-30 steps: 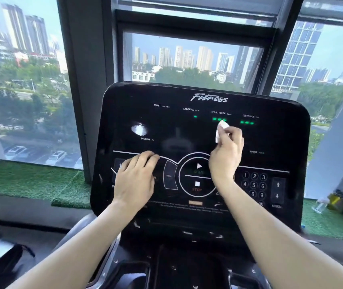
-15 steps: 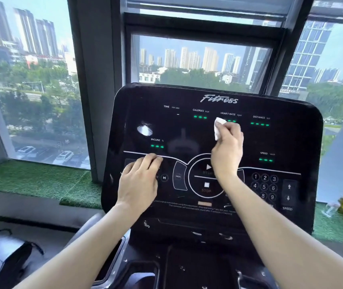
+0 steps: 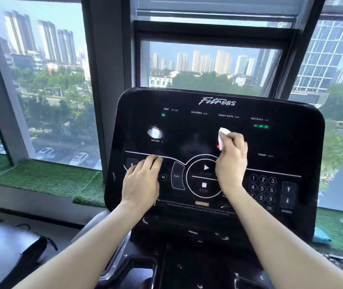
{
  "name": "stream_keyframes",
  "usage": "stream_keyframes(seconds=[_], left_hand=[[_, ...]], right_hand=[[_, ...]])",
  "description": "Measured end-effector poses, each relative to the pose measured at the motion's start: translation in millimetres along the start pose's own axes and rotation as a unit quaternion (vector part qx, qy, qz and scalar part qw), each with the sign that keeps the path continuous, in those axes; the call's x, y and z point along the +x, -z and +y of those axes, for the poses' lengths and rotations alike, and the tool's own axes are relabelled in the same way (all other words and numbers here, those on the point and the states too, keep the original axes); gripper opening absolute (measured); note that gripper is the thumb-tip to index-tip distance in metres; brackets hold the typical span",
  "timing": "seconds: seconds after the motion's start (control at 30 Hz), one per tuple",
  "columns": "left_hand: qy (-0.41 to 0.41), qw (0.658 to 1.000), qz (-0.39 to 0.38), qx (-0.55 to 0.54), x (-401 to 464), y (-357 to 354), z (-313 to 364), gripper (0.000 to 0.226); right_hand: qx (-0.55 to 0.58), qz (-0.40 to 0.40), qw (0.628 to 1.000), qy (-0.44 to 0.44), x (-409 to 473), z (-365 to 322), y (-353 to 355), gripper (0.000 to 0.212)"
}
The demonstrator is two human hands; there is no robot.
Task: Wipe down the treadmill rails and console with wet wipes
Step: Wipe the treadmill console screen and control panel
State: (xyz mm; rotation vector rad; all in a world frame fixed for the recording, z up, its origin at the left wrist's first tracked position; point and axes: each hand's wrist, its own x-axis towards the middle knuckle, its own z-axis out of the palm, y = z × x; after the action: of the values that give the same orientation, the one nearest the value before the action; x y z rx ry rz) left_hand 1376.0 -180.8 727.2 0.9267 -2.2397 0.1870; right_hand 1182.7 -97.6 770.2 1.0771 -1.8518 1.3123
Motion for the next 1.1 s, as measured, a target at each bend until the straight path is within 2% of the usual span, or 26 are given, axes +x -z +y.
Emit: stream_keyframes(seconds=[0.03, 0.13, 0.2, 0.27, 0.33, 0.37, 0.4, 0.43, 0.47, 0.5, 0.63, 0.7, 0.8, 0.87, 0.93, 1.0, 1.1], left_hand=[[0.003, 1.000, 0.000, 0.005, -0.5, 0.3, 1.7, 0.059], [0.009, 1.000, 0.006, 0.019, 1.4, 2.9, 7.6, 0.056], [0.020, 1.000, -0.007, 0.008, 3.8, 7.2, 15.8, 0.049], [0.026, 0.999, -0.025, -0.025, 5.1, 7.5, 29.0, 0.040], [0.071, 0.986, -0.041, -0.148, 6.8, 4.0, 46.8, 0.029], [0.117, 0.960, -0.061, -0.248, 9.7, 2.7, 57.3, 0.022], [0.161, 0.918, -0.077, -0.354, 12.8, 2.3, 67.9, 0.015], [0.185, 0.875, -0.082, -0.439, 15.7, 0.3, 77.5, 0.014], [0.191, 0.848, -0.079, -0.489, 17.5, -1.5, 86.6, 0.019], [0.191, 0.828, -0.077, -0.521, 18.7, -2.9, 94.7, 0.024], [0.176, 0.799, -0.085, -0.568, 25.1, -7.8, 128.1, 0.026], [0.176, 0.780, -0.099, -0.592, 30.3, -8.4, 145.0, 0.028], [0.139, 0.799, -0.119, -0.573, 35.2, -8.1, 166.8, 0.026], [0.113, 0.830, -0.107, -0.536, 37.7, -7.7, 175.7, 0.017], [0.096, 0.868, -0.069, -0.482, 41.2, -7.0, 175.0, 0.010], [0.097, 0.893, -0.040, -0.437, 43.7, -6.0, 164.3, 0.008], [0.112, 0.917, -0.020, -0.382, 42.2, -0.6, 139.4, 0.011]], right_hand=[[-0.005, -0.013, 1.000, 0.021, -8.5, -5.7, -3.7, 0.057], [-0.045, -0.116, 0.972, 0.198, -44.8, -17.5, -13.8, 0.044], [-0.045, -0.174, 0.959, 0.220, -55.2, -19.8, -13.5, 0.030], [-0.014, -0.220, 0.962, 0.161, -51.6, -20.5, -9.6, 0.023], [0.052, -0.254, 0.961, 0.090, -45.0, -22.5, 2.1, 0.018], [0.102, -0.249, 0.962, 0.055, -40.9, -24.3, 11.4, 0.018], [0.147, -0.235, 0.960, 0.024, -36.9, -25.9, 21.3, 0.018], [0.177, -0.222, 0.959, -0.002, -34.1, -26.4, 31.3, 0.020], [0.194, -0.216, 0.957, -0.025, -32.6, -25.1, 40.7, 0.022], [0.201, -0.214, 0.955, -0.044, -31.6, -22.6, 48.3, 0.025], [0.206, -0.180, 0.954, -0.119, -26.7, -0.8, 67.2, 0.030], [0.220, -0.176, 0.943, -0.179, -25.7, 15.7, 72.8, 0.031], [0.229, -0.145, 0.934, -0.233, -23.4, 38.9, 79.8, 0.010], [0.218, -0.093, 0.938, -0.251, -15.4, 49.6, 86.2, 0.008], [0.154, -0.023, 0.961, -0.229, 2.0, 58.1, 95.6, 0.008], [0.076, 0.028, 0.980, -0.183, 22.5, 65.8, 107.3, 0.015], [-0.022, 0.038, 0.989, -0.141, 39.2, 83.8, 112.4, 0.032]])
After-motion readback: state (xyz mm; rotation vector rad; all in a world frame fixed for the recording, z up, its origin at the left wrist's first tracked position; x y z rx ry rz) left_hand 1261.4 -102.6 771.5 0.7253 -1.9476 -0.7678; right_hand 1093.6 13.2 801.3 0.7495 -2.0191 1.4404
